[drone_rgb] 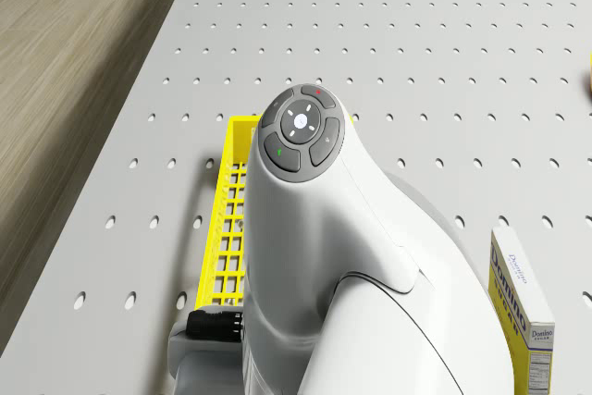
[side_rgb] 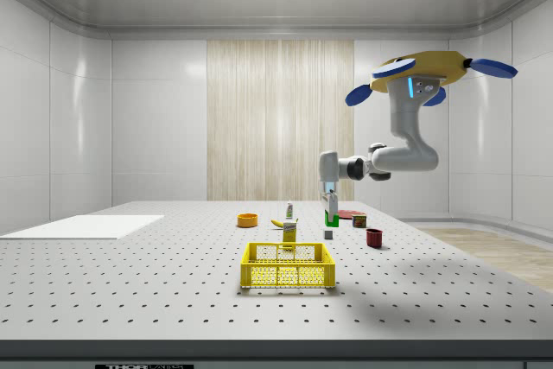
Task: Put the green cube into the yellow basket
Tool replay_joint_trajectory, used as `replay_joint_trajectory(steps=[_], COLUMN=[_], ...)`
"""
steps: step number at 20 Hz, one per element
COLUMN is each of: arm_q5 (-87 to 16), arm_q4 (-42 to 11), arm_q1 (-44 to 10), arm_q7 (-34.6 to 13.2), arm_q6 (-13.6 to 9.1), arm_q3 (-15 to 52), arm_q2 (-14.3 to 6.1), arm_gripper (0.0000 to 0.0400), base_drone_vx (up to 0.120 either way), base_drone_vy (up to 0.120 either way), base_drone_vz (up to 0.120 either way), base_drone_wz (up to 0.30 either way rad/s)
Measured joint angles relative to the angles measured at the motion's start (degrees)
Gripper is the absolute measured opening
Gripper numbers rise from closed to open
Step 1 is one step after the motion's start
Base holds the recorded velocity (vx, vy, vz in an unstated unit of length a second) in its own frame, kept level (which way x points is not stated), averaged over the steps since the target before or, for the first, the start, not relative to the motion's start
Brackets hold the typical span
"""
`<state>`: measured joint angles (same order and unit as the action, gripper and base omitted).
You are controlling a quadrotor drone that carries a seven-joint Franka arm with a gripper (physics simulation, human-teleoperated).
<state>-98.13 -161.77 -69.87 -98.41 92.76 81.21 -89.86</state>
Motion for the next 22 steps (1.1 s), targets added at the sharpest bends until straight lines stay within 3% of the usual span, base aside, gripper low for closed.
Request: replay_joint_trajectory(steps=[8,15,18,22], arm_q5=[0.19,0.33,0.38,0.44], arm_q4=[0.01,0.02,0.03,0.03], arm_q1=[-0.08,-0.13,-0.15,-0.18], arm_q7=[0.03,0.02,0.05,0.06], arm_q6=[0.45,0.76,0.88,1.02], arm_q3=[0.04,0.07,0.08,0.10], arm_q2=[-0.48,-0.82,-0.95,-1.10], arm_gripper=[0.0250,0.0250,0.0250,0.0250], base_drone_vx=[0.120,0.120,0.120,0.120], base_drone_vy=[0.000,0.000,0.080,0.000], base_drone_vz=[-0.095,0.000,0.000,-0.110], base_drone_wz=[0.000,0.000,0.000,0.000])
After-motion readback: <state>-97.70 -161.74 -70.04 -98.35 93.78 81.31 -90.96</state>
